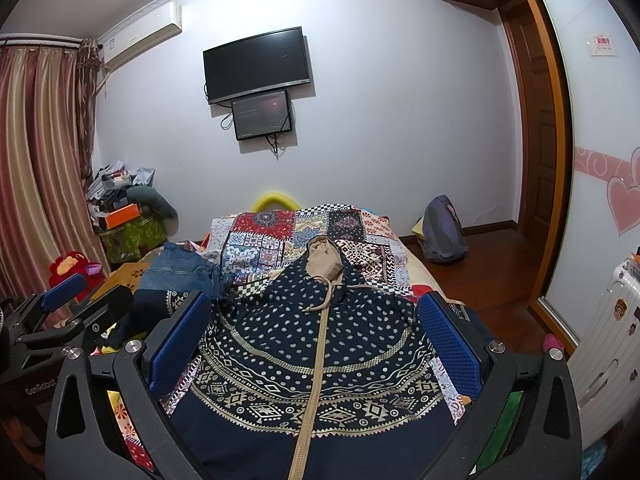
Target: Fold large clothes
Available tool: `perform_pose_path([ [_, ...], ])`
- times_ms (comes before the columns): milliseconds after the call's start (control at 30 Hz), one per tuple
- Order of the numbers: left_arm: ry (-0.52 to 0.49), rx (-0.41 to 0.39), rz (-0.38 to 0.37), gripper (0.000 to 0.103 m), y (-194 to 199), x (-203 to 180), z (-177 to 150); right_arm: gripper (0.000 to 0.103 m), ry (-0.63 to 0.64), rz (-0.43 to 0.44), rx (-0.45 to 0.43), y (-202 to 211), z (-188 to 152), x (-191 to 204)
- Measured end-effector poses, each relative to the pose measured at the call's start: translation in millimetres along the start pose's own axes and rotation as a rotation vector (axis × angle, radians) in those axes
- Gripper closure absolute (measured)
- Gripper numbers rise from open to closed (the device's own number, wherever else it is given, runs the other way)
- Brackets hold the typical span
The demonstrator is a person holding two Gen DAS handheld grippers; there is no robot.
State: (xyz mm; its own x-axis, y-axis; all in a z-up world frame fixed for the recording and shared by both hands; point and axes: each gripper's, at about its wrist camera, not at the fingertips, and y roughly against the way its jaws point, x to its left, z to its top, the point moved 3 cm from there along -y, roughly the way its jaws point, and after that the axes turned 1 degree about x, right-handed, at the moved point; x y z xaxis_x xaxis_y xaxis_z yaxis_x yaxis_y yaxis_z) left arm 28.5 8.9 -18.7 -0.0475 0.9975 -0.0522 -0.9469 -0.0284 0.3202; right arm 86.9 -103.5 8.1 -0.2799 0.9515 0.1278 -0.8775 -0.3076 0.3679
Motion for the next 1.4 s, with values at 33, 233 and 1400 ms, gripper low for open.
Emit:
perform_pose_path([
  [33, -0.001, 0.000, 0.001, 0.000, 0, 0, 0, 0.000, 0.000, 0.000, 0.000, 0, 0, 0],
  [233, 0.003, 0.003, 0.001, 0.000, -2, 1, 1, 0.000, -0.002, -0.001, 0.004, -1, -1, 0],
  [1400, 0.420, 0.394, 0.047, 0.000, -158, 253, -65, 0.000, 0.023, -0.048, 0.219, -168, 12, -27],
])
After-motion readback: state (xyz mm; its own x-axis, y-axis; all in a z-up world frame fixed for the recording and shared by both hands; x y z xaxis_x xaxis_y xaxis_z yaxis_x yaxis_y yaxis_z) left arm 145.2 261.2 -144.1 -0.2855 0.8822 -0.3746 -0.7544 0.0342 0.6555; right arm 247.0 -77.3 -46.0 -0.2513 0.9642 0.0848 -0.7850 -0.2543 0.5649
